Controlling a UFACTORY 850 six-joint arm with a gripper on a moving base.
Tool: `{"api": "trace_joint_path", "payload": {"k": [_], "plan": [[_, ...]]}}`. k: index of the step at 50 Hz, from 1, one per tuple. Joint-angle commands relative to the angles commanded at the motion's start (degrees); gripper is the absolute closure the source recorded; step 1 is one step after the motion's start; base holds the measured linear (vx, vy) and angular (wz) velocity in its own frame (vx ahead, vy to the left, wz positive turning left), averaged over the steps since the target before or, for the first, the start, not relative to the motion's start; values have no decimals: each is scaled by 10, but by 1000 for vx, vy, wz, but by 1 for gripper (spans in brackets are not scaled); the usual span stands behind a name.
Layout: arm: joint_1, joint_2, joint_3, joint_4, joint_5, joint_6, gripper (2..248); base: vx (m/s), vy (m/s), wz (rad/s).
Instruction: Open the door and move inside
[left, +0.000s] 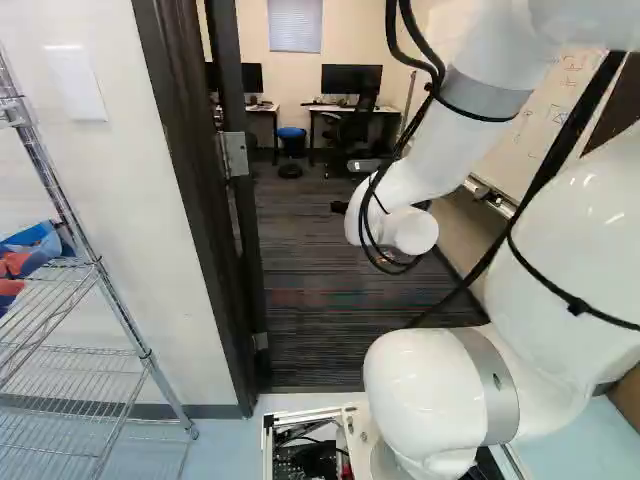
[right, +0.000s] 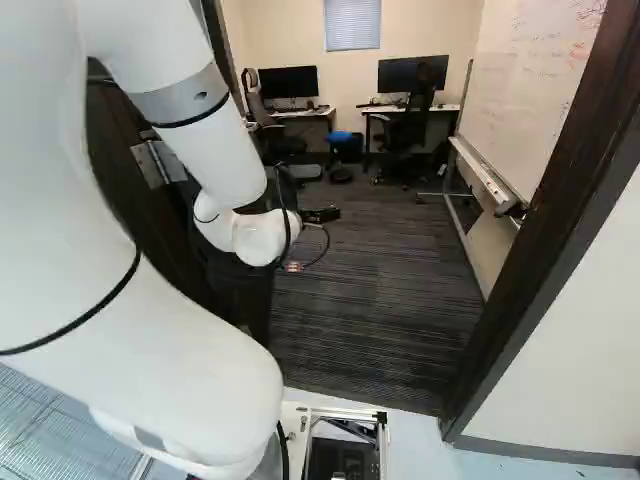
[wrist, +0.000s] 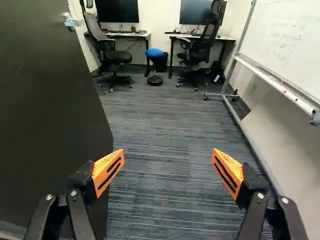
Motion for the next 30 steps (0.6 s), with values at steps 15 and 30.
{"api": "trace_joint_path", "payload": {"k": [15, 30], "plan": [[20, 39, 46, 13, 9, 0, 3, 0, 0, 0], [33, 65, 76, 22, 15, 0, 3, 0, 0, 0]]}}
